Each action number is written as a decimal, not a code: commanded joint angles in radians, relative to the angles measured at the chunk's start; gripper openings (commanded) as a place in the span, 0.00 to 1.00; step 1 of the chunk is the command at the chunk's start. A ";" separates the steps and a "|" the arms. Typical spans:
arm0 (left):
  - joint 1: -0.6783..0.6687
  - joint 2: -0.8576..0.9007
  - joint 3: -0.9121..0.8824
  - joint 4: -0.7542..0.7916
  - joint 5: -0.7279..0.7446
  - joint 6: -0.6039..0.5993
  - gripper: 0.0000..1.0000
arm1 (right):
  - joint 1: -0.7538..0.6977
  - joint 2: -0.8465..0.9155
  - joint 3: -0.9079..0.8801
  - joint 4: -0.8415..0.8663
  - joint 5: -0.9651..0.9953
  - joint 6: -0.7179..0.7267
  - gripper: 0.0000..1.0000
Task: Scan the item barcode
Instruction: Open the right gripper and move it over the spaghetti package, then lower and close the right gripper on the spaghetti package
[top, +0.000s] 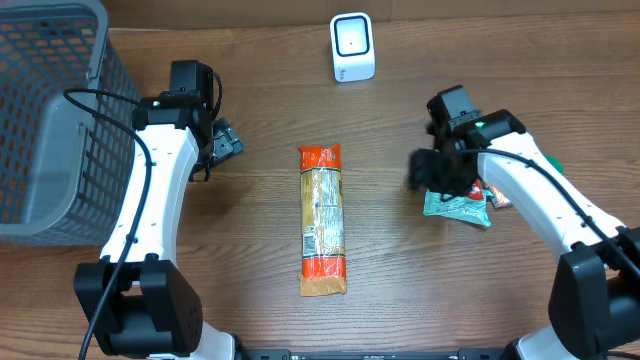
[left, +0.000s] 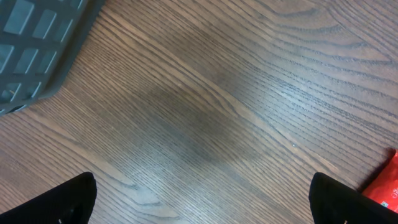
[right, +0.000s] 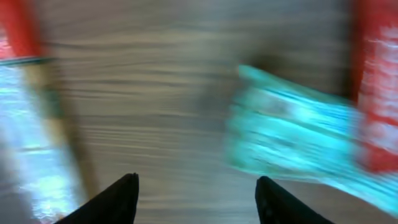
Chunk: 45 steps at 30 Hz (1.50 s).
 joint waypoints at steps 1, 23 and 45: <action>-0.007 -0.019 0.014 0.001 -0.014 0.011 1.00 | 0.059 -0.009 -0.007 0.072 -0.174 0.006 0.65; -0.007 -0.019 0.014 0.001 -0.014 0.011 1.00 | 0.474 0.168 0.331 0.050 0.326 0.296 1.00; -0.007 -0.019 0.014 0.001 -0.014 0.011 1.00 | 0.599 0.418 0.334 0.061 0.505 0.305 1.00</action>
